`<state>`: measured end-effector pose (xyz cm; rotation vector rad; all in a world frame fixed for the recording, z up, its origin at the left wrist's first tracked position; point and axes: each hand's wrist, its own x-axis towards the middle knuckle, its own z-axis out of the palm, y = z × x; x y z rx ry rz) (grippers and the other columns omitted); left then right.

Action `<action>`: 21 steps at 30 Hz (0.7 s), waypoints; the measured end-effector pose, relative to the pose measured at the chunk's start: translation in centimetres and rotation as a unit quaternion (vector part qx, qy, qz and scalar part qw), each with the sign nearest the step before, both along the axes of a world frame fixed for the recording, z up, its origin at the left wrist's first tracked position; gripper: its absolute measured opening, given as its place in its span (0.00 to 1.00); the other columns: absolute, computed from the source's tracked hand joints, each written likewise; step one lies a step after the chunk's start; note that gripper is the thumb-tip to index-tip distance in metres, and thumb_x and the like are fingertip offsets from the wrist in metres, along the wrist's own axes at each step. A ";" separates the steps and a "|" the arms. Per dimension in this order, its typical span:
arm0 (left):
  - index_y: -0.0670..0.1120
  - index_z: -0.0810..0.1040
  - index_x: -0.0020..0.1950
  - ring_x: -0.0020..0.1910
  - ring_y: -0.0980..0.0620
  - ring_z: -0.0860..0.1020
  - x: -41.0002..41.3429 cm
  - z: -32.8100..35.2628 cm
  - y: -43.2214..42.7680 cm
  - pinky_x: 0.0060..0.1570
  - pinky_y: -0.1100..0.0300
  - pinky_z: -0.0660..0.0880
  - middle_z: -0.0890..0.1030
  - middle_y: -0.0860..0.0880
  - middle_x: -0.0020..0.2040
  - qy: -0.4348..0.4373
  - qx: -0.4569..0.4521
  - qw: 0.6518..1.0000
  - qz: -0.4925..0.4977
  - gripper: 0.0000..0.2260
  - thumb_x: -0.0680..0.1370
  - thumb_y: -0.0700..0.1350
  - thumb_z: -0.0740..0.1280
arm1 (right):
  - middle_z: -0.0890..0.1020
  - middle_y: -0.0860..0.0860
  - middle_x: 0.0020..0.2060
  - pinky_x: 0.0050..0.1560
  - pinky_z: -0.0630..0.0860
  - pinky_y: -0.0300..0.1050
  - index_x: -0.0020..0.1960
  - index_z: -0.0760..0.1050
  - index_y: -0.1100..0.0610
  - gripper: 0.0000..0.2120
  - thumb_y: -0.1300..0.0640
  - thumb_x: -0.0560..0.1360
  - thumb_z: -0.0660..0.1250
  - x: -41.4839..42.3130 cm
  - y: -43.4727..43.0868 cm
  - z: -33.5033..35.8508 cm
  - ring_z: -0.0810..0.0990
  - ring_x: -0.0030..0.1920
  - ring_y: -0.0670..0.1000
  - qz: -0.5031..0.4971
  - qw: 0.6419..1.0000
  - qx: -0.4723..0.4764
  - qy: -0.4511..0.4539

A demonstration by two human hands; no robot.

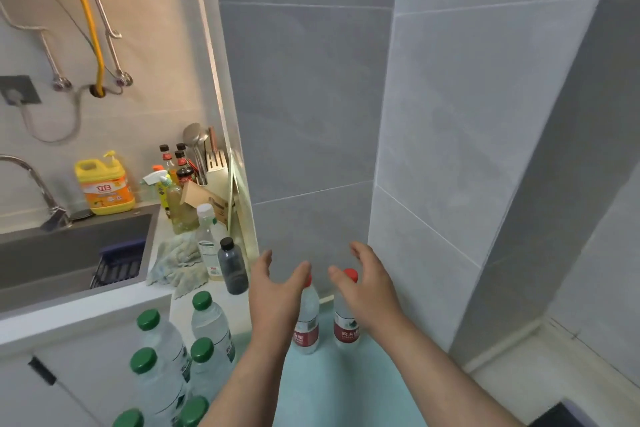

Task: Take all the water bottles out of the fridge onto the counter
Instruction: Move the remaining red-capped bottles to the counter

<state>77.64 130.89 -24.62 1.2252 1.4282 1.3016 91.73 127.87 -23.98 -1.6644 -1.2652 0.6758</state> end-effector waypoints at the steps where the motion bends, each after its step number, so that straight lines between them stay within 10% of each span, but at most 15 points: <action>1: 0.47 0.66 0.75 0.74 0.48 0.66 -1.0 1.1 -1.0 0.71 0.46 0.66 0.68 0.48 0.75 0.003 0.021 1.000 -0.005 0.33 0.73 0.50 0.74 | 0.69 0.46 0.72 0.68 0.66 0.44 0.74 0.64 0.50 0.29 0.47 0.76 0.68 -0.7 -0.8 1.2 0.69 0.68 0.45 0.010 1.000 0.020 -0.004; 21: 0.55 0.75 0.62 0.63 0.54 0.76 -27.9 17.8 -37.8 0.53 0.67 0.72 0.79 0.52 0.63 0.129 0.162 0.961 0.181 0.17 0.74 0.54 0.69 | 0.75 0.45 0.62 0.62 0.72 0.47 0.66 0.70 0.45 0.20 0.43 0.76 0.62 -25.4 -25.5 16.3 0.73 0.63 0.47 0.370 0.907 0.184 0.082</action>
